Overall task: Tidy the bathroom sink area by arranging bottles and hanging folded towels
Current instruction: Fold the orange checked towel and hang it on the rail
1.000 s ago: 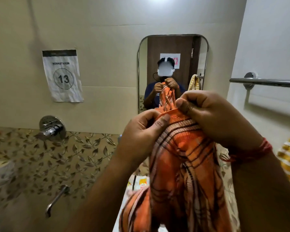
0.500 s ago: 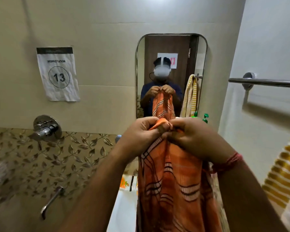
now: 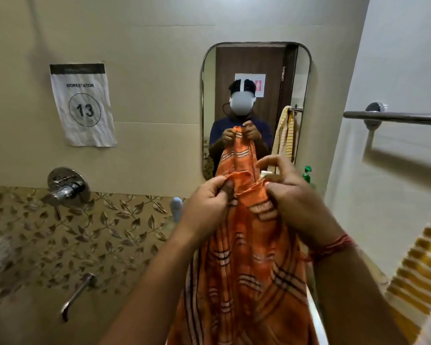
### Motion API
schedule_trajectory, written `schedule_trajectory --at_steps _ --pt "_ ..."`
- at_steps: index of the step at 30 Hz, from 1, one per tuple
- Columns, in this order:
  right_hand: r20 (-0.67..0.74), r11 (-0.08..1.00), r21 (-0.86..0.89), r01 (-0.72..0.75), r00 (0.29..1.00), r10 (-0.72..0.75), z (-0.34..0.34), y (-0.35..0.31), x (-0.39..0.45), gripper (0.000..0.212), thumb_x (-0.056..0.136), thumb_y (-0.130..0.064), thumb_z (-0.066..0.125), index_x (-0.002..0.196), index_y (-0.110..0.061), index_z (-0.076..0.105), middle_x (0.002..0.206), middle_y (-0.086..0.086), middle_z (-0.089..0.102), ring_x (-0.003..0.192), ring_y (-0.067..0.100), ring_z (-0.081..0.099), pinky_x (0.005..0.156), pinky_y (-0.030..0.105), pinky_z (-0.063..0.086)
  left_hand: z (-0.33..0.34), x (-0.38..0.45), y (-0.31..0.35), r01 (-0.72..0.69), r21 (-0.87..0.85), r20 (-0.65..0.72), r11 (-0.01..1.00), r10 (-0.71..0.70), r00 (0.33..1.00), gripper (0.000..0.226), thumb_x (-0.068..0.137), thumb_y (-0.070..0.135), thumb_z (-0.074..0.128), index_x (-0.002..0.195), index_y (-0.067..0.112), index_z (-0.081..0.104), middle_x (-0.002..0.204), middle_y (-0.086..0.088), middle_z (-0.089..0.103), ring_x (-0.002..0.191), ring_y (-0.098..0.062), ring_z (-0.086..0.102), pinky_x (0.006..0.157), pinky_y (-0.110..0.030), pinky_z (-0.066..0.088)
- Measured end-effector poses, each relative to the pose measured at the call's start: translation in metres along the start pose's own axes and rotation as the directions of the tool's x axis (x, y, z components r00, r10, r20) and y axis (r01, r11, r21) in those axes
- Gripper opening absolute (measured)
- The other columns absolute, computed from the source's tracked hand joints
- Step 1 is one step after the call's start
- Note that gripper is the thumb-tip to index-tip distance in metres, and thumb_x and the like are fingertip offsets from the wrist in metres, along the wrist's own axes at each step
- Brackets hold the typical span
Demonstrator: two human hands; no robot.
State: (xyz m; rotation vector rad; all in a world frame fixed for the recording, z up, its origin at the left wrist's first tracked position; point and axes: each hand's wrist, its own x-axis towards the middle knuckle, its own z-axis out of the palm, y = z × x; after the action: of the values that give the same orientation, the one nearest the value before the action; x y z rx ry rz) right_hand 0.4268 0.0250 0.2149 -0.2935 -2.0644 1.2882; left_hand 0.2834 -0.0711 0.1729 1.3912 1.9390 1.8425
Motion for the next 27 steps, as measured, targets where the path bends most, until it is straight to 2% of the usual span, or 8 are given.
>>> schedule_trajectory --at_steps 4,6,8,11,16,20,24,27 --pt "0.119 0.966 -0.257 0.034 0.993 -0.003 0.019 0.006 0.001 0.033 0.092 -0.054 0.054 0.116 -0.031 0.056 0.102 -0.009 0.065 0.093 0.007 0.065 0.079 0.031 0.057 -0.001 0.006 0.014 -0.075 0.054 0.026 0.996 0.074 0.997 0.027 0.102 0.036 0.053 0.092 0.018 0.071 0.083 -0.001 0.073 0.078 -0.015 0.07 0.07 -0.035 0.056" --pt "0.098 0.899 -0.426 0.098 0.993 -0.062 0.017 0.008 0.003 0.026 0.09 -0.047 0.061 0.104 -0.025 0.066 0.092 -0.008 0.068 0.084 0.007 0.066 0.074 0.035 0.059 -0.007 0.004 0.01 -0.053 0.016 0.048 0.998 0.053 0.997 0.031 0.095 0.046 0.06 0.091 0.017 0.072 0.084 -0.004 0.074 0.078 -0.016 0.071 0.071 -0.039 0.058" --pt "-0.014 0.877 -0.47 0.103 0.992 -0.124 0.008 0.012 0.004 0.015 0.093 -0.035 0.061 0.092 -0.022 0.069 0.083 -0.005 0.068 0.077 0.01 0.065 0.07 0.036 0.058 -0.014 -0.002 0.002 0.009 0.001 0.151 1.0 -0.009 0.988 0.034 0.089 0.048 0.067 0.097 0.016 0.073 0.093 -0.008 0.076 0.087 -0.024 0.074 0.079 -0.046 0.061" --pt "-0.329 0.906 -0.42 0.061 0.92 -0.214 -0.012 0.018 0.005 0.011 0.096 -0.03 0.059 0.094 -0.022 0.068 0.086 -0.006 0.068 0.077 0.006 0.061 0.065 0.018 0.047 -0.021 -0.016 -0.019 0.048 0.077 0.284 0.996 -0.068 0.956 0.03 0.09 0.038 0.071 0.1 0.01 0.073 0.097 -0.019 0.073 0.091 -0.035 0.071 0.084 -0.053 0.055" --pt "-0.619 0.822 -0.559 -0.109 0.715 -0.326 -0.039 0.023 0.008 0.016 0.093 -0.003 0.051 0.103 -0.006 0.063 0.102 0.01 0.057 0.089 0.018 0.051 0.075 0.023 0.037 -0.044 -0.025 -0.045 0.031 0.126 0.123 0.992 -0.046 0.991 0.018 0.087 0.034 0.067 0.093 0.019 0.074 0.087 -0.005 0.071 0.082 -0.023 0.068 0.08 -0.048 0.055" --pt "-0.387 0.885 -0.463 0.051 0.887 -0.253 -0.024 0.013 0.008 0.024 0.094 0.001 0.044 0.1 -0.019 0.056 0.08 -0.006 0.059 0.067 0.005 0.059 0.051 0.009 0.043 -0.038 -0.017 -0.024 -0.044 0.045 0.097 0.998 0.04 0.994 0.026 0.09 0.046 0.061 0.105 0.026 0.07 0.091 0.0 0.075 0.084 -0.02 0.073 0.078 -0.046 0.059" --pt "-0.099 0.931 -0.312 0.189 0.968 -0.23 -0.004 0.005 0.01 0.011 0.096 -0.035 0.055 0.105 -0.031 0.061 0.091 -0.012 0.067 0.081 0.005 0.065 0.065 0.022 0.055 -0.028 0.001 0.001 -0.287 0.132 -0.008 0.949 0.291 0.957 0.031 0.096 0.05 0.053 0.084 0.024 0.063 0.069 0.007 0.063 0.062 -0.003 0.058 0.057 -0.027 0.047" --pt "0.138 0.905 -0.371 0.207 0.976 -0.167 0.006 0.004 0.012 0.038 0.08 -0.052 0.064 0.111 -0.029 0.065 0.097 -0.016 0.065 0.09 0.0 0.064 0.076 0.02 0.056 -0.021 0.008 0.009 -0.27 0.047 0.041 0.962 0.269 0.962 0.027 0.097 0.042 0.049 0.082 0.022 0.061 0.067 0.013 0.06 0.061 0.001 0.056 0.057 -0.015 0.044"
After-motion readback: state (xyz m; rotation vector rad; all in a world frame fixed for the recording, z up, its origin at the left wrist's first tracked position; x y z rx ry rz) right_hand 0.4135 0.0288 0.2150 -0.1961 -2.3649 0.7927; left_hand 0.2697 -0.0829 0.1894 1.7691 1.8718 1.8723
